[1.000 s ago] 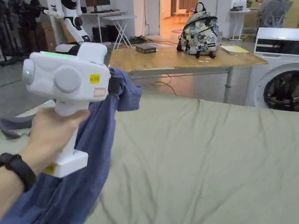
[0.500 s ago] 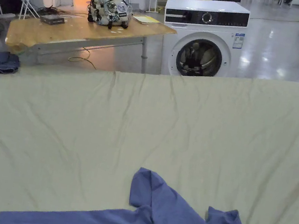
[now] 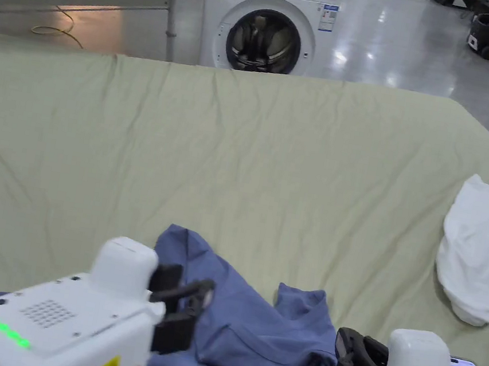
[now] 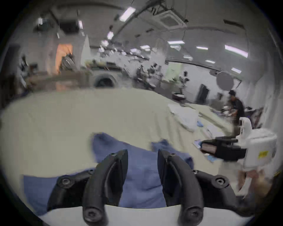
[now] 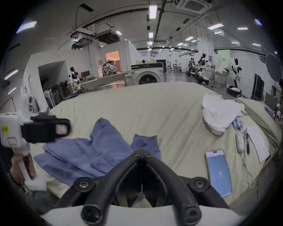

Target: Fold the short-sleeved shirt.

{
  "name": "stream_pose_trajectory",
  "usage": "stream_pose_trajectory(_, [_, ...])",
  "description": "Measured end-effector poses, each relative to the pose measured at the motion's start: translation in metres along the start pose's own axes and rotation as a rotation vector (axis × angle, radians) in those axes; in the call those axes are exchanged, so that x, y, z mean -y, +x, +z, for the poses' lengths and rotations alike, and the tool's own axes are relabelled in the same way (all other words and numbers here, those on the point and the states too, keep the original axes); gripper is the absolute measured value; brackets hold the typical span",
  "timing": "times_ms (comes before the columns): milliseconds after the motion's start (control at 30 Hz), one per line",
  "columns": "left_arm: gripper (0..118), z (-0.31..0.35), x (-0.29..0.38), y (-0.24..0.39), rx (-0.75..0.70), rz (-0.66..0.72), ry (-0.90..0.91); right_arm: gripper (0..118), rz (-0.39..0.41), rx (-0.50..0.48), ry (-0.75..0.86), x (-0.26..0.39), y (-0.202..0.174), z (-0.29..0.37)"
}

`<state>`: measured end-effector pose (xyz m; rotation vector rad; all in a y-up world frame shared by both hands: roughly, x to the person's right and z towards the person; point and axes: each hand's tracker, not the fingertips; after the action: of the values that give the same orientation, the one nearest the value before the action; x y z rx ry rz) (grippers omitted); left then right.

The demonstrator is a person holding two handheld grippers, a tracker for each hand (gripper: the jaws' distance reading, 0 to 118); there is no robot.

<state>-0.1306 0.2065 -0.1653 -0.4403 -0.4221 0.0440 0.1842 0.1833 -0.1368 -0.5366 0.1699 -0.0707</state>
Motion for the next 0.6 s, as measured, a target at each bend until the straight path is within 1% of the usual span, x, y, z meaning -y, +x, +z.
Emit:
stream_pose_trajectory(67, [38,0.038,-0.003,-0.021,-0.127,-0.075,0.023,0,-0.013,-0.028,0.015,-0.004,-0.004,0.0])
stream_pose_trajectory(100, [33,0.059,-0.004,-0.032,-0.204,-0.09,0.027,0,-0.024,-0.036,0.022,-0.005,-0.005,0.0])
stream_pose_trajectory(133, [24,0.074,-0.003,-0.039,-0.239,-0.084,0.027,0,-0.031,-0.042,0.027,-0.005,-0.005,0.0])
stream_pose_trajectory(200, [0,0.108,0.001,-0.061,-0.287,0.0,0.021,0,-0.036,-0.065,0.032,-0.002,-0.002,0.001])
stream_pose_trajectory(233, [0,0.122,0.007,-0.07,-0.333,0.043,0.041,0,-0.034,-0.076,0.026,0.001,0.001,0.001])
stream_pose_trajectory(300, [0,0.146,0.015,-0.085,-0.376,0.087,0.05,0,-0.03,-0.078,-0.005,0.004,0.003,0.003])
stream_pose_trajectory(367, [0,0.161,0.022,-0.096,-0.411,0.087,0.014,0,-0.025,-0.066,-0.027,0.005,0.006,0.005])
stream_pose_trajectory(400, [0,0.16,0.027,-0.105,-0.418,0.093,-0.012,0,-0.028,-0.064,-0.026,0.006,0.007,0.007])
stream_pose_trajectory(433, [0,0.162,0.031,-0.112,-0.431,0.128,-0.057,0,-0.037,-0.066,-0.026,0.006,0.009,0.008])
stream_pose_trajectory(467, [0,0.161,0.03,-0.117,-0.412,0.119,-0.033,0,-0.047,-0.072,-0.029,0.004,0.01,0.007])
stream_pose_trajectory(500, [0,0.159,0.03,-0.124,-0.409,0.176,-0.106,0,-0.053,-0.075,-0.033,0.001,0.008,0.008])
stream_pose_trajectory(533, [0,0.157,0.026,-0.128,-0.401,0.173,-0.053,0,-0.05,-0.074,-0.033,-0.001,0.007,0.008])
stream_pose_trajectory(567, [0,0.153,0.022,-0.135,-0.378,0.198,-0.082,0,-0.044,-0.069,-0.029,-0.001,0.005,0.01])
stream_pose_trajectory(600, [0,0.148,0.017,-0.141,-0.402,0.199,-0.091,0,-0.038,-0.066,-0.022,-0.002,0.005,0.013])
